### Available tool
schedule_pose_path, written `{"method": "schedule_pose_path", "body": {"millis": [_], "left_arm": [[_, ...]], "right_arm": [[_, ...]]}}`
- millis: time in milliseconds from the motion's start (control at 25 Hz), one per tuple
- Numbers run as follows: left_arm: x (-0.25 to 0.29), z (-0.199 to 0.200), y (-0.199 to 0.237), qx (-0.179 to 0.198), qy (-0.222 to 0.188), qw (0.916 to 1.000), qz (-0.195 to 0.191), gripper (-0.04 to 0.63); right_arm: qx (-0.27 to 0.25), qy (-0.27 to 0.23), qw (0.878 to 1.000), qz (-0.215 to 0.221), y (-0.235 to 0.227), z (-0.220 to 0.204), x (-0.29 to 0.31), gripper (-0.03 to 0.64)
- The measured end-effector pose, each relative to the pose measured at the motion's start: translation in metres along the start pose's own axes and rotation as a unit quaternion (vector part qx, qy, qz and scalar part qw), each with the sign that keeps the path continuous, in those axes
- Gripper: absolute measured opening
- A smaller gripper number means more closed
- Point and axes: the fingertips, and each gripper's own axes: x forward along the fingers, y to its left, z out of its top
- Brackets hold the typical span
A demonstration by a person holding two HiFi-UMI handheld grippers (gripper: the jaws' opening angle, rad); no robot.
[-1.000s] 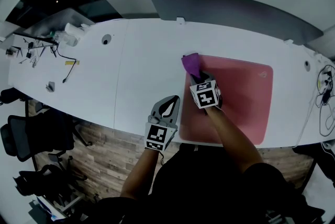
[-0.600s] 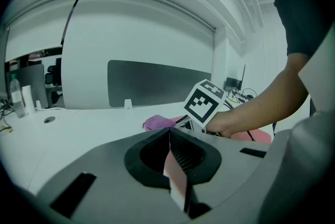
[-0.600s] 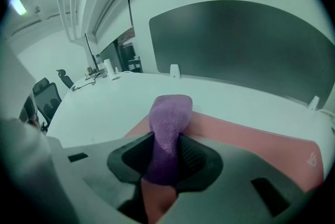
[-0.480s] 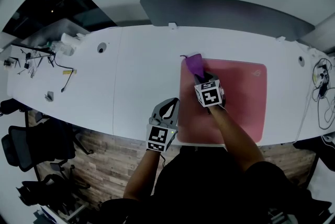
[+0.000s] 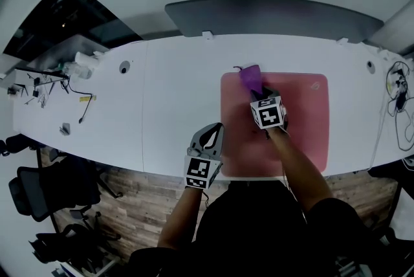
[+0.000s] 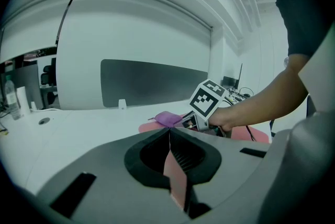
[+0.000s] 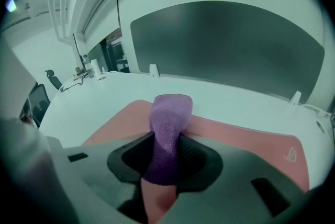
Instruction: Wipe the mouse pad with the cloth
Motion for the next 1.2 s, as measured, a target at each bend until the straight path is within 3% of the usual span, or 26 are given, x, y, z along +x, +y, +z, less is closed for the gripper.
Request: {"method": "schedule_pose_path", "body": {"millis": [160, 320, 600, 1200], "left_arm": [[0.001, -0.003, 0.004, -0.009, 0.006, 0.9999, 0.005, 0.021], [0.003, -0.002, 0.015, -0.048, -0.001, 0.9987, 0.014, 0.021], [0.005, -0.003, 0.016, -0.058, 0.003, 0.9982, 0.009, 0.021], [0.013, -0.002, -0.001, -0.036, 0.011, 0.9993, -0.008, 0.021]], "right_arm": [[0.009, 0.001, 1.0, -0.012, -0.018, -0.008, -0.005, 0.137], [0.031, 0.002, 0.999, -0.028, -0.043, -0.016, -0.014, 0.137], [0.038, 0.001, 0.997, -0.068, -0.089, -0.031, -0.034, 0.137], [0.042, 0.016, 0.987, -0.152, -0.182, -0.068, -0.076, 0.133]]}}
